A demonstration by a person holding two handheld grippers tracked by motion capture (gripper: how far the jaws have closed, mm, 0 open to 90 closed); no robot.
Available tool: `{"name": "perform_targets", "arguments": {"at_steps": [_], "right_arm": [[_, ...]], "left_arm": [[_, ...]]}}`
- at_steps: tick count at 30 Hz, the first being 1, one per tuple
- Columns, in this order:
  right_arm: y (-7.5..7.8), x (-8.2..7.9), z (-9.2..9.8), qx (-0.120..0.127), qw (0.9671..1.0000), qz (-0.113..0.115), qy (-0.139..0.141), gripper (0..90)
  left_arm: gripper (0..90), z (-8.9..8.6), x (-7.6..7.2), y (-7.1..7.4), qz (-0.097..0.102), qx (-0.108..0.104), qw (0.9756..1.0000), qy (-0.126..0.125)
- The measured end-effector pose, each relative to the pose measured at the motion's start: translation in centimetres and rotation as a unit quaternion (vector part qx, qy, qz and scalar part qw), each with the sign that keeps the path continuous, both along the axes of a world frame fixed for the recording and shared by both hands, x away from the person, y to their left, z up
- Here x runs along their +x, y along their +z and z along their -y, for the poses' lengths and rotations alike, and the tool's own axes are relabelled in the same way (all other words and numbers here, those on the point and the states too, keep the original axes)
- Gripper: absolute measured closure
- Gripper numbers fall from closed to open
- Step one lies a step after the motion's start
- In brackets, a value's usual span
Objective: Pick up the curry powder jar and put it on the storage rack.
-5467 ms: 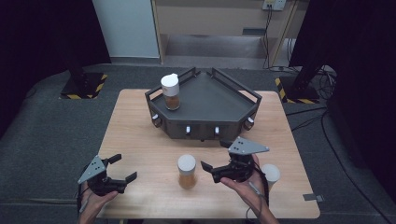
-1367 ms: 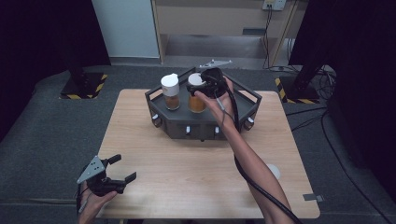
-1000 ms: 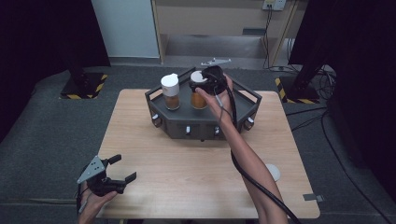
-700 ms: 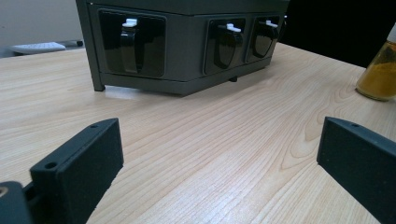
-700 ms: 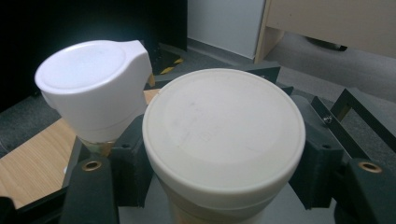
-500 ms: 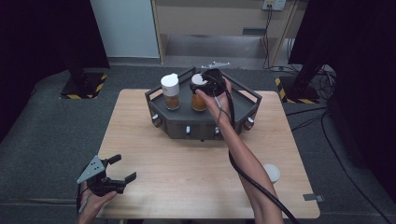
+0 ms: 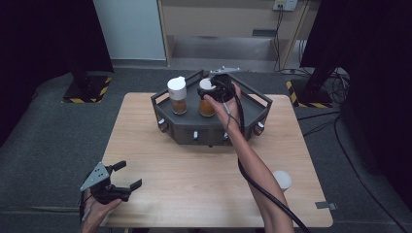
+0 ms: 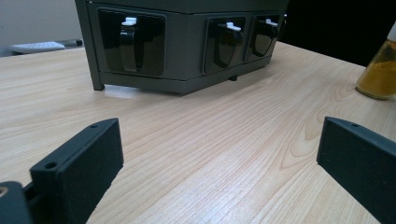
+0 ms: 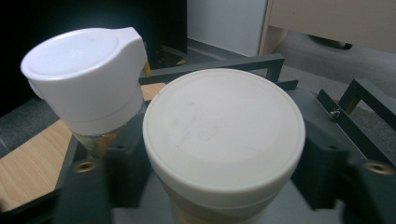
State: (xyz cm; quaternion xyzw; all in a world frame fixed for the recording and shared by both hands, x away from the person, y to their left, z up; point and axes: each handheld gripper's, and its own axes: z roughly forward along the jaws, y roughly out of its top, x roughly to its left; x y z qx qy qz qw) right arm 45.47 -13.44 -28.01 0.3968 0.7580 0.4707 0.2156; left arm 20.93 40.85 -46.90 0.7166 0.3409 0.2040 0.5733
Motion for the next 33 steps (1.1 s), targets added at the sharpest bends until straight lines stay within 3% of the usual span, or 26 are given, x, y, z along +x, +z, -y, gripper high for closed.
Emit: {"name": "perform_targets", "arguments": {"at_steps": [4, 9, 18, 25, 33], "right_arm": [[0.9, -0.5, 0.5, 0.006, 0.9999, 0.007, -0.006, 11.7], [3.3, -1.7, 2.1, 0.014, 0.9996, 0.026, 0.000, 8.4], [7.2, -5.9, 6.1, 0.014, 0.9963, 0.062, 0.058, 5.6], [7.8, -9.7, 9.4, 0.009, 0.9933, 0.081, 0.082, 4.4], [6.8, -14.7, 13.2, -0.003, 0.9924, 0.097, 0.076, 4.2]], "left_arm": [[0.0, 0.0, 0.0, 0.0, 0.000, 0.000, 1.0000, 0.000], [0.0, 0.0, 0.0, 0.0, -0.001, 0.000, 1.0000, 0.000], [0.0, 0.1, 0.0, 0.1, -0.003, 0.000, 1.0000, -0.002], [0.0, 0.0, 0.0, 0.1, -0.006, -0.003, 1.0000, 0.000], [0.0, 0.1, 0.0, 0.1, -0.008, -0.002, 1.0000, 0.001]]}}
